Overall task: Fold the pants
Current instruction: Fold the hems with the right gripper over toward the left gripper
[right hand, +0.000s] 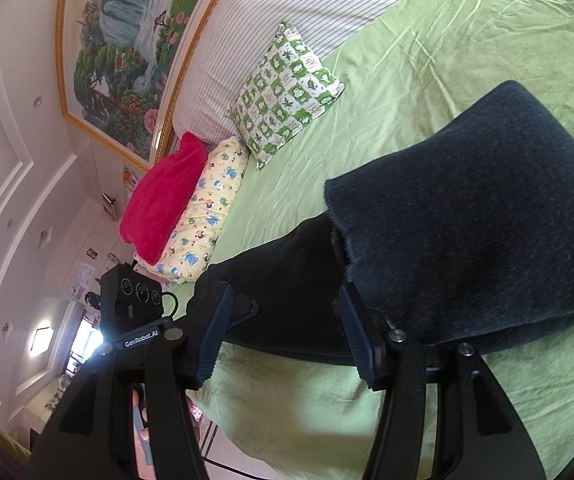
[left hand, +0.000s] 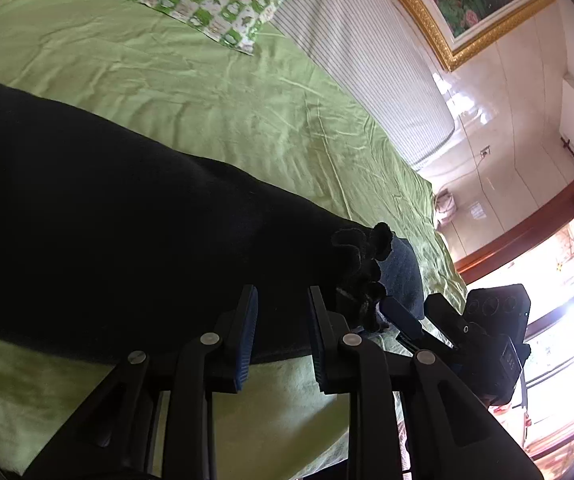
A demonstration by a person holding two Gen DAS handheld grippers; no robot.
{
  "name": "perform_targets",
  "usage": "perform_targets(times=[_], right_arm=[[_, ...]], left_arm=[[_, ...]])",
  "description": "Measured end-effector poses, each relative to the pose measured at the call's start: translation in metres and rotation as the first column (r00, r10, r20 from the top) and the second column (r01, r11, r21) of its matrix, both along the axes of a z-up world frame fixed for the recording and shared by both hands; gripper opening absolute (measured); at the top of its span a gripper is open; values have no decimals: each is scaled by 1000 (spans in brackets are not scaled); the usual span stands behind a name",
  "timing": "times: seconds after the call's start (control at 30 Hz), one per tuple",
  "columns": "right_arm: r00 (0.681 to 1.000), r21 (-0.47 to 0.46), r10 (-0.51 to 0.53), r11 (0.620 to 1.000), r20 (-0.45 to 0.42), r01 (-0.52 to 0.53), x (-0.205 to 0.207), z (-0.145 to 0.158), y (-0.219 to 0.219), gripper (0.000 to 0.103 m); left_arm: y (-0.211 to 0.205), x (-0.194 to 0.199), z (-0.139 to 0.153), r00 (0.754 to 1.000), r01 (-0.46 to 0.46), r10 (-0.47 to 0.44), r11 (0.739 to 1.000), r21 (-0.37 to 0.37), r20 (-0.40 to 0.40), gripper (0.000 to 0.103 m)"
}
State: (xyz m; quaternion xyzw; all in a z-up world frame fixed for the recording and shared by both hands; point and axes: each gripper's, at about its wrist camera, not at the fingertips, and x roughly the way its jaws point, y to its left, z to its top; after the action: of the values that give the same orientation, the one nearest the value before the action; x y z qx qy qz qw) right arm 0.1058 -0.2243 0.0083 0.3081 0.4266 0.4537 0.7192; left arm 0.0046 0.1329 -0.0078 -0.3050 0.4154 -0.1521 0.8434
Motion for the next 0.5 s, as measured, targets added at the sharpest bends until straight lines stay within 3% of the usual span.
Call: perform_targets(times=[0.2, 0.43, 0.5], right_arm=[[999, -3, 30, 1000, 13, -30, -4, 5, 12, 56], [998, -18, 59, 998, 24, -58, -11, 7, 24, 58], [997, -34, 67, 997, 35, -66, -15, 9, 29, 64]], left_arm=[[17, -18, 0, 998, -63, 63, 998, 0, -2, 31], [37, -39, -1, 992, -130, 130, 992, -6, -6, 31], [41, -44, 0, 989, -148, 148, 989, 0, -7, 39]])
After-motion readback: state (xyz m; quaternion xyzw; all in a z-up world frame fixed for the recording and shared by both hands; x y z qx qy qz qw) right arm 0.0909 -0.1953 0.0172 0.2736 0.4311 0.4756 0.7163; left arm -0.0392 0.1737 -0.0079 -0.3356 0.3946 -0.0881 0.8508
